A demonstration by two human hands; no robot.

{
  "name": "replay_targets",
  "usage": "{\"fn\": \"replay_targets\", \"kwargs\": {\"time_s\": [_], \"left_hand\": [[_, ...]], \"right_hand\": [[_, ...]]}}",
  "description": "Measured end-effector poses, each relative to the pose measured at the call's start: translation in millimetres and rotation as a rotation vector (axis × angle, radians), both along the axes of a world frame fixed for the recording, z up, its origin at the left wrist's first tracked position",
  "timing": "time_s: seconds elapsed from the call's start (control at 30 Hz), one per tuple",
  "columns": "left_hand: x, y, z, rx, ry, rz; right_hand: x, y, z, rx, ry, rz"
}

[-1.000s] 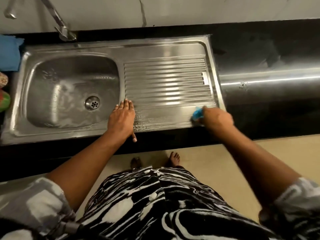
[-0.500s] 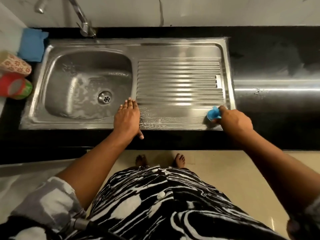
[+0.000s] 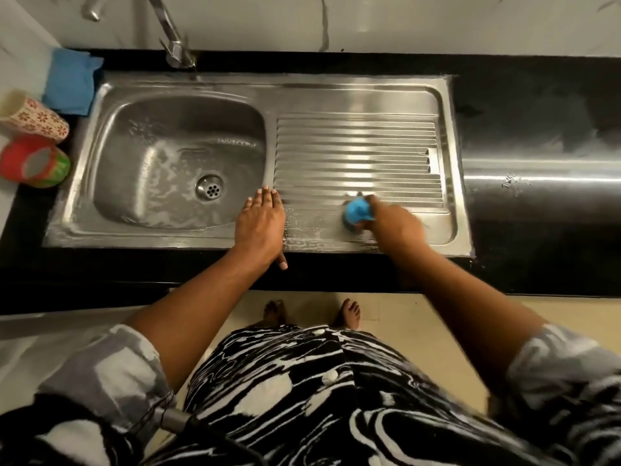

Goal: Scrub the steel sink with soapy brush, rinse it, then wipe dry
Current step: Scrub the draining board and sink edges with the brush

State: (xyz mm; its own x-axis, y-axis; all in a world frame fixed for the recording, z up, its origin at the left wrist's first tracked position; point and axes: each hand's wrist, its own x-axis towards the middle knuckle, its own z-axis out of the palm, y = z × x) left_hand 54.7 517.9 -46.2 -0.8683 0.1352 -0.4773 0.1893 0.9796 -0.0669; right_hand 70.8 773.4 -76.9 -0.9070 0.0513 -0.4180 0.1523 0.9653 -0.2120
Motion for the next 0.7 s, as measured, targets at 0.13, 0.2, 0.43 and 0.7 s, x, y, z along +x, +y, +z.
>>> {"fn": "replay_targets", "kwargs": {"time_s": [0.13,0.2,0.43,0.7], "left_hand": [[0.6,-6.7,-2.3,0.006,-0.005,0.037],[0.2,-8.6,-3.7,0.013,-0.005,0.041],[1.2,-9.8,-4.4,0.038,-0.001,0.075],[7.9,-19.0,0.0,0.069,-0.017,0.138]], "right_hand": [[23.3,108.8,12.3,0.168,0.027,-0.223],[19.1,102.5,8.9,0.2,0.03,-0.168],[-31.5,-105.1,-2.3,-0.001,0.05,0.182],[2.5,54.4,5.0,0.089,0.014,0.024]]}}
